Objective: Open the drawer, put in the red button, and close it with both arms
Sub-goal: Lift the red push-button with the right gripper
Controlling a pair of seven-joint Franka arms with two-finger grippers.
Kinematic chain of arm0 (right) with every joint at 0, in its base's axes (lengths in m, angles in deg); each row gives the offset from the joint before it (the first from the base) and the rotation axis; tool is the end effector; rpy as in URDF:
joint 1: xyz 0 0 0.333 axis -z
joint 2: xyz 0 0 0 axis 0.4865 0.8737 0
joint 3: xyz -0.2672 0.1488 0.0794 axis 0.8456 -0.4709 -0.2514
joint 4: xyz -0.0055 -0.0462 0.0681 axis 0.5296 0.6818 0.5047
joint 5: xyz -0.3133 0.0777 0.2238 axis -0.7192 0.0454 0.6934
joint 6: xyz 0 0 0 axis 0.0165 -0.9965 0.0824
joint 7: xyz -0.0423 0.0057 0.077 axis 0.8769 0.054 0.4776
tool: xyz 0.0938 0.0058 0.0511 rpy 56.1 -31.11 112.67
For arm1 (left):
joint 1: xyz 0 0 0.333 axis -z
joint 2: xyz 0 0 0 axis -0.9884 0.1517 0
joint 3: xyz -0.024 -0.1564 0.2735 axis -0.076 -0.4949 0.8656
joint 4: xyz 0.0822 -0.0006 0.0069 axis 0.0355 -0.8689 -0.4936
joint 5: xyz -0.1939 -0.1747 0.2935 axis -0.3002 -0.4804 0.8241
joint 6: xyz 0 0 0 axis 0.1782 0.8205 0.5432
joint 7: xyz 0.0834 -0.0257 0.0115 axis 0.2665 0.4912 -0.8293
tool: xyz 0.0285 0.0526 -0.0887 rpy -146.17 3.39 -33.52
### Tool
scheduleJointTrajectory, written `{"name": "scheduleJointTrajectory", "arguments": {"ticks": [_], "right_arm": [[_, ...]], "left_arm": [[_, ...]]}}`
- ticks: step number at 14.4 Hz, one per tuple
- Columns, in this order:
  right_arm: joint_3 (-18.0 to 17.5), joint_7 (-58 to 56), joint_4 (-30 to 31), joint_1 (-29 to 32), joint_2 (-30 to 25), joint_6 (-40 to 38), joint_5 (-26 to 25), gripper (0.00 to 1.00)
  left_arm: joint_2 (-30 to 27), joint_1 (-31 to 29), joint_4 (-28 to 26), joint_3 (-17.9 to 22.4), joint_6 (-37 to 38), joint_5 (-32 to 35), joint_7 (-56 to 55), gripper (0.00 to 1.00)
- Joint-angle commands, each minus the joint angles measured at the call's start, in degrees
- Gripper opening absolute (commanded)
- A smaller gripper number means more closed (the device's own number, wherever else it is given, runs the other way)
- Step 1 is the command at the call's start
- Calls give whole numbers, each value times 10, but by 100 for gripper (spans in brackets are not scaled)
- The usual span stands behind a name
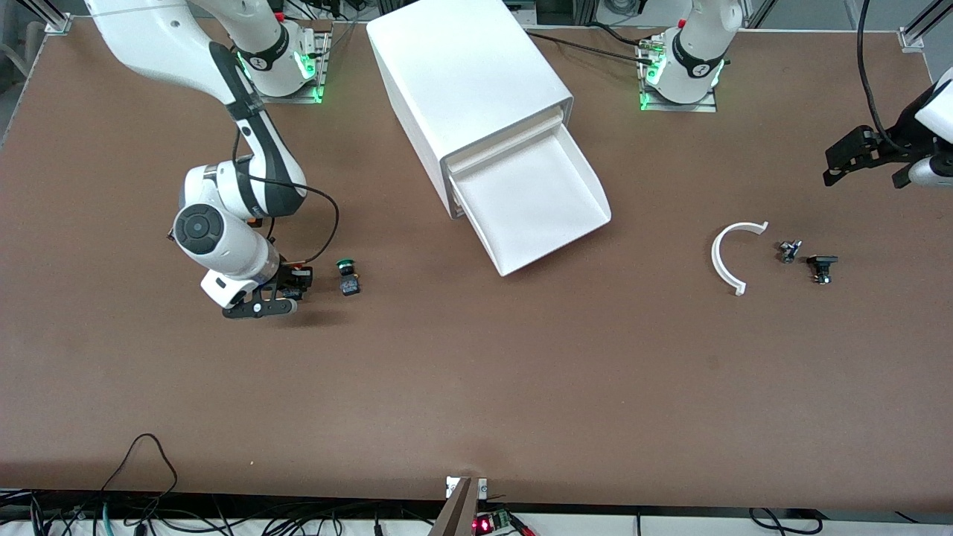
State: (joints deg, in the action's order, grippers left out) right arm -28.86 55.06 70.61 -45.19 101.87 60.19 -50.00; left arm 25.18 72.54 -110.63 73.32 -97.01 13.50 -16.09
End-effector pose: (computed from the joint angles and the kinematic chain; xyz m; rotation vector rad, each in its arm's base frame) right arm 0.6185 0.1507 0.2669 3.1278 0.1808 -0.0145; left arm 0.5350 0.0138 0.6158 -3.1179 0.0521 -0.0604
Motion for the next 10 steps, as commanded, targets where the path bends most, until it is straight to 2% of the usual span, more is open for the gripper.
{"name": "scheduleJointTrajectory", "arguments": {"ticks": [1,4,7,10], "right_arm": [[-23,-12,-84,0,-4,-69,-2,31],[-77,-22,-165,0,-2,-138,2,32],[-121,-85,-212,0,3,-141,21,32],[-146,-212,-237,-10,5,-134,44,31]], "left_arm": [[-1,6,9,4,10,12,-6,100],[0,5,10,4,10,12,-6,100],[1,5,10,4,10,12,-6,100],[1,5,10,5,10,12,-6,100]]}}
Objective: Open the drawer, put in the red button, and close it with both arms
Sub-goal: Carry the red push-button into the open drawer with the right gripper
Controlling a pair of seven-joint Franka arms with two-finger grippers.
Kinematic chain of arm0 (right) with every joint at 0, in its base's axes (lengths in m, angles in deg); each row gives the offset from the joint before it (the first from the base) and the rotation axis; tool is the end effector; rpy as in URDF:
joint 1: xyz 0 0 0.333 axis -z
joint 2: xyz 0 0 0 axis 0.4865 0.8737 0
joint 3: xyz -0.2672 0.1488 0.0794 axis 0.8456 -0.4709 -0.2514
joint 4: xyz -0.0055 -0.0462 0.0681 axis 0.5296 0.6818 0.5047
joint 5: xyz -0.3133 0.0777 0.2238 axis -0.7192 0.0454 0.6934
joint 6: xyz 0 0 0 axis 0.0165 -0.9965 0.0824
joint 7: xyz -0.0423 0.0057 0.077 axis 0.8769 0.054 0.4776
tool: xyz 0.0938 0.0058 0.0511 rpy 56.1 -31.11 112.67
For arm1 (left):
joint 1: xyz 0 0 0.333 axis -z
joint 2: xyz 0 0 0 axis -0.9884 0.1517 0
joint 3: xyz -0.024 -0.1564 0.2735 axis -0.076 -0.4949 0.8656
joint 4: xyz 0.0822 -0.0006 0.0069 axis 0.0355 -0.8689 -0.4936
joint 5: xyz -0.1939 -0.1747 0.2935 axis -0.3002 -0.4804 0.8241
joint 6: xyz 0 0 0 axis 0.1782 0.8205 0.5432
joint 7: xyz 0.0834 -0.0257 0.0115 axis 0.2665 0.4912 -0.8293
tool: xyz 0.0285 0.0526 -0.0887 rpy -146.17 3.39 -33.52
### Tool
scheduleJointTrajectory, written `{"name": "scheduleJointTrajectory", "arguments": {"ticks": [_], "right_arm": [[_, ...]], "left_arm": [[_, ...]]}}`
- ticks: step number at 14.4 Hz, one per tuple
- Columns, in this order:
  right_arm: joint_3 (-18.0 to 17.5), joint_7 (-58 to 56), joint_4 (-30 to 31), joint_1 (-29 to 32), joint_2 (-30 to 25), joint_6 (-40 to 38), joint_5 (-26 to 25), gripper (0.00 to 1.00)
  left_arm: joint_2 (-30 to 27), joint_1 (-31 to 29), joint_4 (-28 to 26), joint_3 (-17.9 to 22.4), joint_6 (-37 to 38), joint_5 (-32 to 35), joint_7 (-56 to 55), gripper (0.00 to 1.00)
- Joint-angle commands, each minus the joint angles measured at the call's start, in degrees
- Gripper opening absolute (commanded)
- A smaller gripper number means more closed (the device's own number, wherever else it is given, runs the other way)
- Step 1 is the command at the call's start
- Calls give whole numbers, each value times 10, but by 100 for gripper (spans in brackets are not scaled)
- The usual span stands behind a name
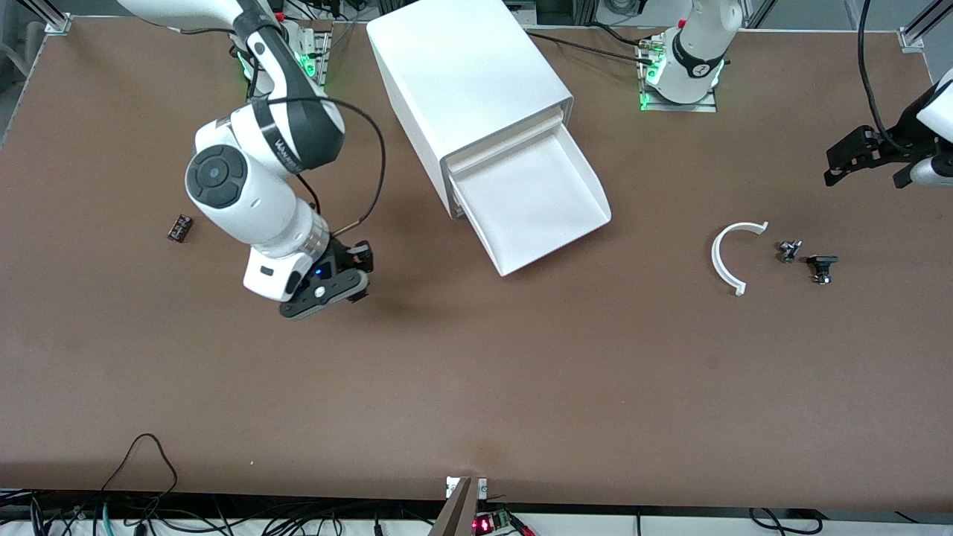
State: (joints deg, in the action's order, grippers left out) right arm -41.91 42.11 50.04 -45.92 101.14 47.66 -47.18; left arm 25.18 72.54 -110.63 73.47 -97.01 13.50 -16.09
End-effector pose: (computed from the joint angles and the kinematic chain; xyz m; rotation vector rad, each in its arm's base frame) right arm 0.6292 0.3062 0.4242 -2.8675 -0.7880 -0.1807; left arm 0.5350 0.0153 0.6158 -3.1181 0.0480 -0.0604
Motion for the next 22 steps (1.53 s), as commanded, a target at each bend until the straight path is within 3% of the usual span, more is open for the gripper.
{"name": "scheduleJointTrajectory", "arguments": {"ticks": [1,11,16,18,22], "right_arm": [[-16,-109,-45,-16,21,-8,13,31],[-11,-338,-138,-144,78,-48,-8,32],[26,-350,-217,-244,130,-101,-10,33],[43,-351,-219,-280,138,-103,-10,33],[43,-381,-219,-304,155,-114,-21,33]], "left_arm": [[1,5,10,3,10,12,-6,100],[5,7,23,3,11,12,-6,100],[7,7,26,8,18,12,-4,100],[9,7,26,13,19,10,-3,100],[10,7,26,15,19,10,-3,100]]}}
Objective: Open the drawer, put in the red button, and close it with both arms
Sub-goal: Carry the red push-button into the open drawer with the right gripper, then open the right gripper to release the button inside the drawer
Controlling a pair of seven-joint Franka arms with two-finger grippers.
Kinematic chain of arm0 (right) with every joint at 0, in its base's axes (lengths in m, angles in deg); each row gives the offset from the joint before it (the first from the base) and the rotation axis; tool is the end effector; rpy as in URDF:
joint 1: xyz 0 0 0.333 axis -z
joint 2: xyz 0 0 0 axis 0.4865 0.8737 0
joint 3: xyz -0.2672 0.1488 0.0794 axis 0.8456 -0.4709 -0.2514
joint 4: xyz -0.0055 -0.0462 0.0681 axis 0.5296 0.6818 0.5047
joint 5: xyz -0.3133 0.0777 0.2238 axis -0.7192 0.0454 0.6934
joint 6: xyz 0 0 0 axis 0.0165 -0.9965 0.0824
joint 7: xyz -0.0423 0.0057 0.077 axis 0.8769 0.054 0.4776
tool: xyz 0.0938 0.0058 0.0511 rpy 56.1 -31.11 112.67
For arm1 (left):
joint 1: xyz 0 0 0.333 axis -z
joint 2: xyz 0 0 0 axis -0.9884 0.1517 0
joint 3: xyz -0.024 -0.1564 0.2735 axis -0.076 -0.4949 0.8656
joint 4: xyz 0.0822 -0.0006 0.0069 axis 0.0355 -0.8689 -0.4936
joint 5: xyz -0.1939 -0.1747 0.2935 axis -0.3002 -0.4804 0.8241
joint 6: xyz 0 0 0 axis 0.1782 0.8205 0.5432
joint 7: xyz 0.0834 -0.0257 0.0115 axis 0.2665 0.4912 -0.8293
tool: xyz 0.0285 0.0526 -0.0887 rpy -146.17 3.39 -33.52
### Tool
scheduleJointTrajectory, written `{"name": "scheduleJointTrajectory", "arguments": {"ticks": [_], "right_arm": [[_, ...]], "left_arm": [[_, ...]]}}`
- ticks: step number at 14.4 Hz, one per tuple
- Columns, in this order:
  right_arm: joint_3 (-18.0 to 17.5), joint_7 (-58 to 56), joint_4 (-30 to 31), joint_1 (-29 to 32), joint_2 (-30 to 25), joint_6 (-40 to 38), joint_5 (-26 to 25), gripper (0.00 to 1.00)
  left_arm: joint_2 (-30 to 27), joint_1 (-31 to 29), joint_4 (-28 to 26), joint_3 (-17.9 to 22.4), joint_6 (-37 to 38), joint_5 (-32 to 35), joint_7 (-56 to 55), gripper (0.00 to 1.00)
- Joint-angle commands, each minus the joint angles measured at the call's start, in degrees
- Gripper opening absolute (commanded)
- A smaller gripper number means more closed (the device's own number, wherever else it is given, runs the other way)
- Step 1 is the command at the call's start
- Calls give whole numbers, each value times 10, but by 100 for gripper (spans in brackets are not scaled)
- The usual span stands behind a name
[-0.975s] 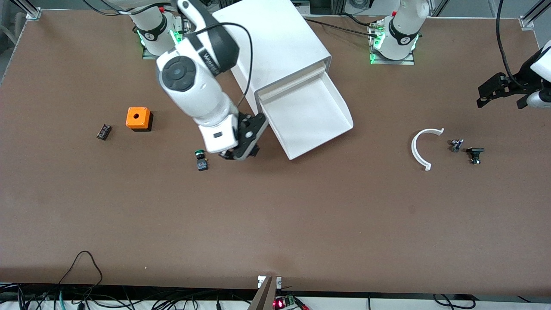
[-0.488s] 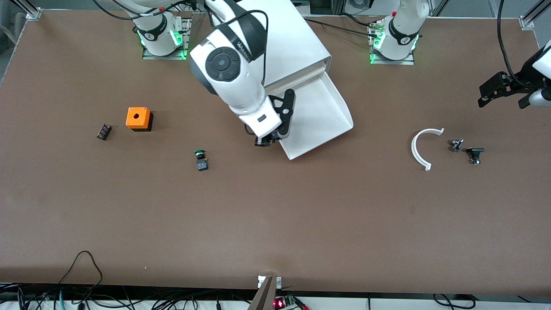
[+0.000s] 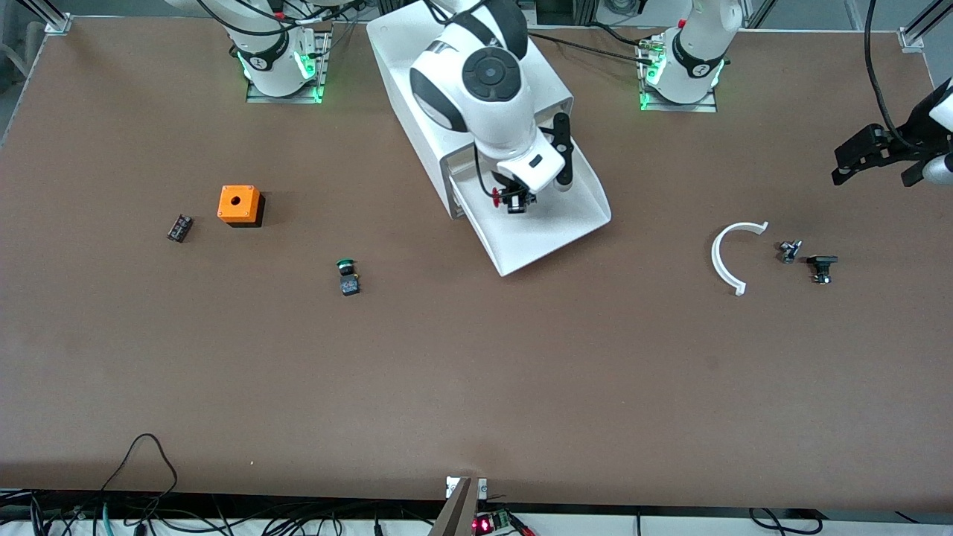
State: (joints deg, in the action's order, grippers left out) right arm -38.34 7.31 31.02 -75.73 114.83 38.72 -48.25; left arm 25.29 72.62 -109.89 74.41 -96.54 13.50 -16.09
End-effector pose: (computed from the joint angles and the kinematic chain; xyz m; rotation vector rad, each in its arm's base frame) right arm 0.4642 0.5912 0.3953 -2.0880 -2.1688 -0.1057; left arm 0.5348 0.0237 0.6203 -3.1194 0.0245 -0.0649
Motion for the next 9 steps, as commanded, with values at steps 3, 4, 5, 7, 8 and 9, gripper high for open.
{"name": "scheduleJointTrajectory", "arguments": {"ticks": [3,4,5,7,8,9], "right_arm": [[8,-63,-26,-21,22,-47,-12,33],[8,-65,-26,-25,23,-50,-14,33],[9,-71,-25,-30,24,-50,-17,33],[9,-78,-24,-36,34,-49,-27,33],[9,-78,-25,-37,39,-47,-28,33],[9,-78,-25,-40,40,-46,-29,33]], "left_arm": [[9,7,20,7,14,10,-3,100],[9,7,20,7,14,10,-3,100],[9,7,20,7,14,10,-3,100],[10,7,19,7,14,10,-3,100],[10,7,20,7,14,10,-4,100],[11,7,20,7,14,10,-4,100]]}}
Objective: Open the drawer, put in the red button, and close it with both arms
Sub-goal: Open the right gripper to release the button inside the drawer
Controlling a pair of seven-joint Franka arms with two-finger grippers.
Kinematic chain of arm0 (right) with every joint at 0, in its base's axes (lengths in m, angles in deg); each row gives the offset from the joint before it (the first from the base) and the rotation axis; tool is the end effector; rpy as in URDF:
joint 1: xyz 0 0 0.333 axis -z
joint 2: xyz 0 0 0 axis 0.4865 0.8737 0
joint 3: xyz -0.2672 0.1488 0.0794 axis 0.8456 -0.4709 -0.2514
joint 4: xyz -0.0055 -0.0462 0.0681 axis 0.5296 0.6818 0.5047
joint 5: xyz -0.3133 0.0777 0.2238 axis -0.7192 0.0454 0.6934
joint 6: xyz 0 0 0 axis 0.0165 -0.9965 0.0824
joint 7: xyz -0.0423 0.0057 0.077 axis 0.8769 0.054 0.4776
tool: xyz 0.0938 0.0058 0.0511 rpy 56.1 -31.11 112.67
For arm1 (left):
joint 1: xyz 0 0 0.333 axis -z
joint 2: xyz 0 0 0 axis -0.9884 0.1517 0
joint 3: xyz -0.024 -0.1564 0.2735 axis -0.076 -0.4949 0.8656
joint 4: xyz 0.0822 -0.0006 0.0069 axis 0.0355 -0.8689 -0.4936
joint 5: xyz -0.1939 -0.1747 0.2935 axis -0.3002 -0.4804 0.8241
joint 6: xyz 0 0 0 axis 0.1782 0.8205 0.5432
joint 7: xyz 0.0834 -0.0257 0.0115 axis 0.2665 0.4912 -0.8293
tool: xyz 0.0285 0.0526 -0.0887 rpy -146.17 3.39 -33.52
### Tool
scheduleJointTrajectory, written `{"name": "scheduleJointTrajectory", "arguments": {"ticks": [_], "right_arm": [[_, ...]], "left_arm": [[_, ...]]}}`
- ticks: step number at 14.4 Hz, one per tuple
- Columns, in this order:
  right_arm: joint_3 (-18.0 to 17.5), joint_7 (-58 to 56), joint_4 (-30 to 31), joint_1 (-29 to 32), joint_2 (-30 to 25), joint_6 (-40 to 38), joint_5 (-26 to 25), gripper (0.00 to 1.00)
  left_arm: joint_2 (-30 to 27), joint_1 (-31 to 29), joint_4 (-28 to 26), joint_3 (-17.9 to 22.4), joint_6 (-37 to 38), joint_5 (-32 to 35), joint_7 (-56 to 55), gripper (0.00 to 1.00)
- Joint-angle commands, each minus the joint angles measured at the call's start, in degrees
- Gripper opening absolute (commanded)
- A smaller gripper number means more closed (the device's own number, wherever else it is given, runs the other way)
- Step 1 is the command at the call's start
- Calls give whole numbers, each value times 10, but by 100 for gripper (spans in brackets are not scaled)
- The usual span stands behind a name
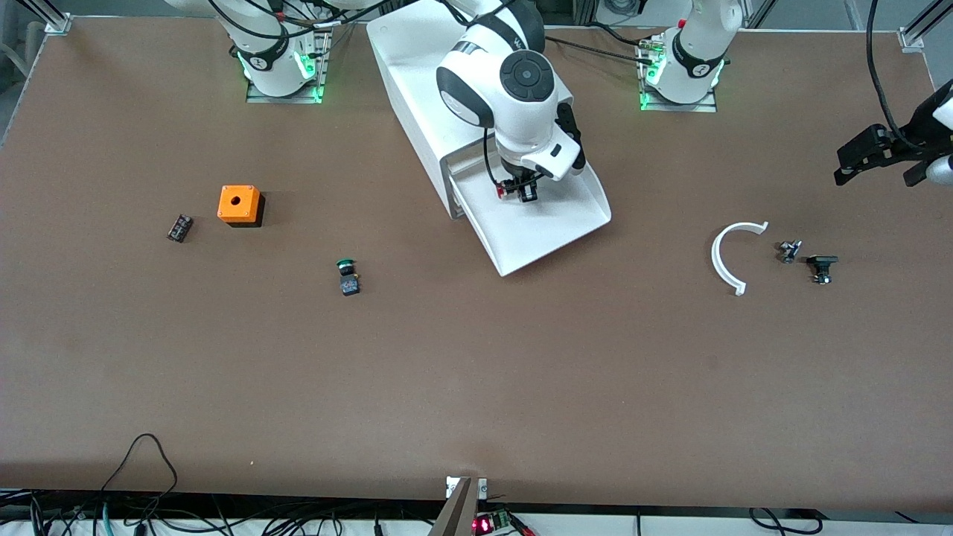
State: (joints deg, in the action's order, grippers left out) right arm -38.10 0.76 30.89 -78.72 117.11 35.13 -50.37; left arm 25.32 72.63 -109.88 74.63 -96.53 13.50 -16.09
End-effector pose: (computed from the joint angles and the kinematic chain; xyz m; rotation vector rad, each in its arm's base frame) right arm 0.4339 0.6084 0.3605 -1.9164 -2.3784 0.0355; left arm 0.5348 0.0258 0.6201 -3.1198 0.0188 -0.0642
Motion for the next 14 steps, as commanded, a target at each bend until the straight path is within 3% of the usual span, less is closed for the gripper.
{"name": "scheduleJointTrajectory", "arguments": {"ticks": [1,4,5,6,12,14], "right_arm": [[7,-13,-24,-10,19,-8,-7,34],[7,-9,-24,-10,24,1,-7,38],[7,-6,-24,-10,25,5,-6,64],[8,-1,-24,-11,26,5,-4,100],[17,85,-59,-12,20,-4,-4,100],[31,135,-60,-2,-9,-12,-1,100]], "left_arm": [[10,7,20,5,14,10,-4,100],[14,8,20,5,14,11,-5,100],[14,8,20,5,14,11,-6,100],[14,8,20,3,13,11,-6,100],[49,31,18,-7,-32,12,-27,100],[77,39,18,-21,-62,11,-70,100]]}}
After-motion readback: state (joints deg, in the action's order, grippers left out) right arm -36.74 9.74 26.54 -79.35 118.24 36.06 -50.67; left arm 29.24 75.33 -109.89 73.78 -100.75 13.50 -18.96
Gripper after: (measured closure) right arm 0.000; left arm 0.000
